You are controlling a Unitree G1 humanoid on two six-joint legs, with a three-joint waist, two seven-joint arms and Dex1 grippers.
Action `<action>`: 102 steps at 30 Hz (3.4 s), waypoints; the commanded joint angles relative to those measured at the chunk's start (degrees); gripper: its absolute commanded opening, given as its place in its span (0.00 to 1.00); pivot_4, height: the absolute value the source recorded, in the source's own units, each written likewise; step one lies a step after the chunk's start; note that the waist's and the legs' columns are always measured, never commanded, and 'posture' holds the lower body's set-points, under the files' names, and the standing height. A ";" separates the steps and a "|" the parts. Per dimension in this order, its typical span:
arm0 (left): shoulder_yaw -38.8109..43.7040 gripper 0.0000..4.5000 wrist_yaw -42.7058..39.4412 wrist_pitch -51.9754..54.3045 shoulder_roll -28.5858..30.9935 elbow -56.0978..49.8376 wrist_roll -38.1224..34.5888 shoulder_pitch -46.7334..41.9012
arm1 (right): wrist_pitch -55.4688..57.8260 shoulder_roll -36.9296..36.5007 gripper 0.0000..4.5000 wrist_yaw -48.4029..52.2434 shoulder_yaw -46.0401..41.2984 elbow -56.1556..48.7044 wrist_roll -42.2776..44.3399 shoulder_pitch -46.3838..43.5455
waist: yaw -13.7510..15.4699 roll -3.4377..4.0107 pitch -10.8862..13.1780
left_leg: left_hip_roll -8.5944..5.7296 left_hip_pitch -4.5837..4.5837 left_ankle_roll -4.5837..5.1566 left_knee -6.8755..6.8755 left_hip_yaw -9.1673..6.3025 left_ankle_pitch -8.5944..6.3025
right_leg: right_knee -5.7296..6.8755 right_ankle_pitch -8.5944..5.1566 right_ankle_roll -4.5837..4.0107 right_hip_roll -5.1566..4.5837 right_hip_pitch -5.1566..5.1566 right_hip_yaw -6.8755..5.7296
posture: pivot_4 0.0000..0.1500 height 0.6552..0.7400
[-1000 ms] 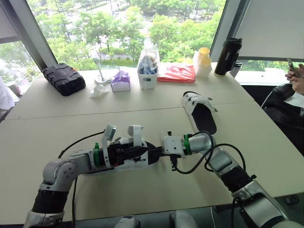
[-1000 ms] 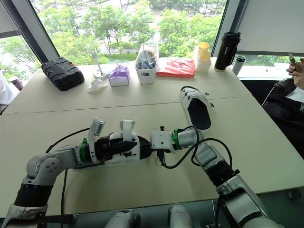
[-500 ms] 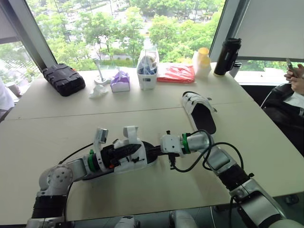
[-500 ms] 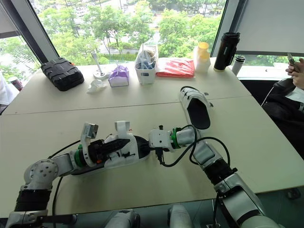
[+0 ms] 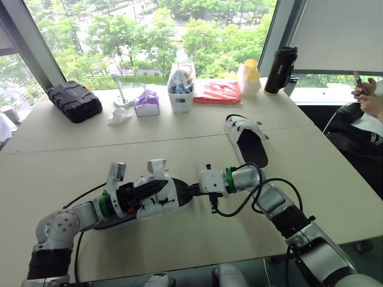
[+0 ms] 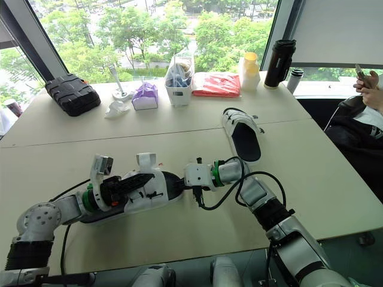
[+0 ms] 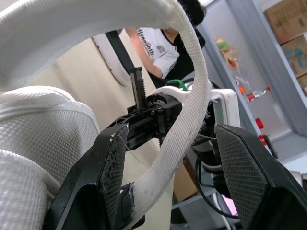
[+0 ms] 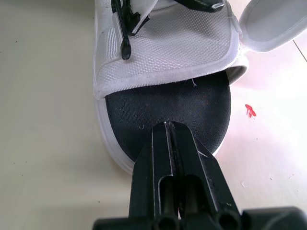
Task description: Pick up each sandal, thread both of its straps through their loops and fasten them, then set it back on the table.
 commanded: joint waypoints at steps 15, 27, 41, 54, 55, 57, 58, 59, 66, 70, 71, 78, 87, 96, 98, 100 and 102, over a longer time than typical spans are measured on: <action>-1.11 0.79 -2.47 -3.76 1.09 -2.20 6.09 0.28 | 0.55 0.22 0.00 -0.28 0.55 0.90 -1.48 -0.24 | 0.08 0.00 0.00 | 0.00 0.00 -0.02 0.00 0.01 0.01 | 0.00 0.01 -0.01 -0.01 0.00 0.00 | 1.00 1.00; -1.67 0.09 -2.75 -4.55 0.13 -4.39 8.14 0.70 | 0.23 0.22 0.00 -0.44 0.56 0.75 -1.39 -0.06 | 0.25 0.00 0.00 | -0.01 0.00 -0.03 0.01 0.00 0.01 | 0.00 0.02 -0.01 -0.03 0.04 -0.01 | 1.00 1.00; 4.65 0.09 -1.82 -1.83 5.97 -9.79 2.82 2.48 | 0.19 0.07 0.00 -0.35 0.29 0.88 -1.57 -0.16 | 0.21 0.00 0.00 | 0.03 -0.02 -0.03 0.01 -0.01 0.01 | -0.01 0.01 -0.02 -0.05 0.03 -0.01 | 1.00 1.00; 0.27 0.09 -1.50 -5.31 6.04 -10.16 7.46 -2.06 | 0.22 0.25 0.00 -0.59 0.11 1.02 -1.66 -0.26 | 0.25 0.00 0.00 | 0.11 -0.02 -0.03 0.01 0.02 0.01 | -0.01 0.02 -0.02 -0.03 0.03 -0.01 | 1.00 1.00; -0.19 0.09 -2.00 -5.52 6.39 -9.86 8.00 -2.75 | 0.23 0.25 0.00 -0.61 0.09 1.05 -1.71 -0.28 | 0.25 0.00 0.00 | 0.11 -0.02 -0.03 0.01 0.03 0.01 | -0.01 0.02 -0.02 -0.04 0.03 -0.01 | 1.00 1.00; -1.15 0.09 -2.83 -5.79 6.89 -9.46 9.09 -3.89 | 0.21 0.21 0.00 -0.64 0.06 1.10 -1.77 -0.29 | 0.25 0.00 0.01 | 0.11 -0.02 -0.03 0.00 0.02 0.01 | -0.01 0.02 -0.02 -0.03 0.03 -0.01 | 1.00 1.00; -1.75 0.09 -3.35 -5.97 7.14 -9.35 9.67 -4.36 | 0.18 0.17 0.00 -0.64 0.05 1.11 -1.79 -0.28 | 0.25 0.00 0.01 | 0.11 -0.02 -0.03 0.00 0.03 0.01 | -0.01 0.01 -0.02 -0.03 0.03 -0.01 | 1.00 1.00; -2.27 0.09 -3.83 -6.10 7.35 -9.30 10.04 -4.65 | 0.14 0.14 0.00 -0.64 0.05 1.12 -1.82 -0.26 | 0.25 0.00 0.01 | 0.11 -0.02 -0.03 0.00 0.04 0.01 | -0.01 0.01 -0.02 -0.03 0.03 -0.01 | 1.00 1.00; -5.29 0.09 -6.37 -7.66 8.93 -9.98 13.87 -4.95 | 0.22 0.24 0.00 -0.82 0.06 1.03 -1.88 -0.17 | 0.23 0.00 0.01 | 0.11 -0.02 -0.03 0.00 0.07 0.01 | -0.01 0.01 -0.02 -0.02 0.03 -0.01 | 1.00 1.00; -6.23 0.09 -6.88 -8.01 9.28 -10.49 15.24 -4.74 | 0.23 0.27 0.00 -0.83 0.08 1.03 -1.88 -0.17 | 0.23 0.00 0.01 | 0.11 -0.03 -0.03 0.00 0.07 0.01 | -0.01 0.01 -0.02 -0.03 0.03 -0.01 | 1.00 1.00; -6.32 0.09 -6.81 -8.14 9.17 -10.54 15.51 -4.72 | 0.22 0.30 0.00 -0.87 0.08 1.02 -1.88 -0.15 | 0.23 0.00 0.01 | 0.11 -0.03 -0.03 0.00 0.06 0.01 | -0.01 0.01 -0.01 -0.03 0.03 -0.01 | 1.00 1.00; -6.27 0.09 -6.29 -7.63 8.45 -11.44 15.16 -5.37 | 0.25 0.52 0.00 -0.92 0.15 1.00 -1.85 -0.17 | 0.23 0.00 0.01 | 0.12 -0.03 -0.03 0.00 0.03 0.01 | -0.01 0.01 -0.01 -0.03 0.03 -0.01 | 1.00 1.00; -5.95 0.05 -6.45 -7.32 8.59 -11.01 15.06 -5.80 | 0.31 0.47 0.00 -0.97 0.20 0.84 -1.93 -0.03 | 0.23 0.00 0.01 | 0.12 -0.03 -0.03 0.00 0.03 0.01 | -0.01 0.01 -0.01 -0.03 0.03 -0.01 | 1.00 1.00; -7.48 0.05 -7.84 -7.85 10.17 -12.24 16.79 -4.58 | 0.42 0.50 0.00 -0.93 0.09 1.07 -1.82 -0.19 | 0.23 0.00 0.01 | 0.12 -0.02 -0.03 0.00 0.04 0.01 | -0.01 0.01 -0.01 -0.03 0.03 -0.01 | 1.00 1.00; -8.14 0.05 -8.23 -8.17 10.80 -12.63 17.65 -4.04 | 0.36 0.49 0.00 -0.90 0.11 1.09 -1.84 -0.23 | 0.21 0.00 0.02 | 0.12 -0.02 -0.03 0.00 0.04 0.01 | -0.01 0.01 -0.01 -0.03 0.03 -0.01 | 1.00 1.00; -8.31 0.05 -8.31 -8.38 10.89 -12.66 18.00 -3.78 | 0.32 0.55 0.00 -0.89 0.15 1.13 -1.84 -0.24 | 0.22 0.00 0.02 | 0.12 -0.02 -0.03 0.00 0.04 0.01 | -0.01 0.01 -0.01 -0.02 0.03 -0.01 | 1.00 1.00; -8.21 0.05 -8.33 -8.48 10.78 -12.58 18.12 -3.77 | 0.34 0.63 0.00 -0.91 0.19 1.13 -1.84 -0.22 | 0.23 0.00 0.02 | 0.12 -0.02 -0.03 0.00 0.04 0.01 | -0.01 0.01 -0.01 -0.02 0.03 -0.01 | 1.00 1.00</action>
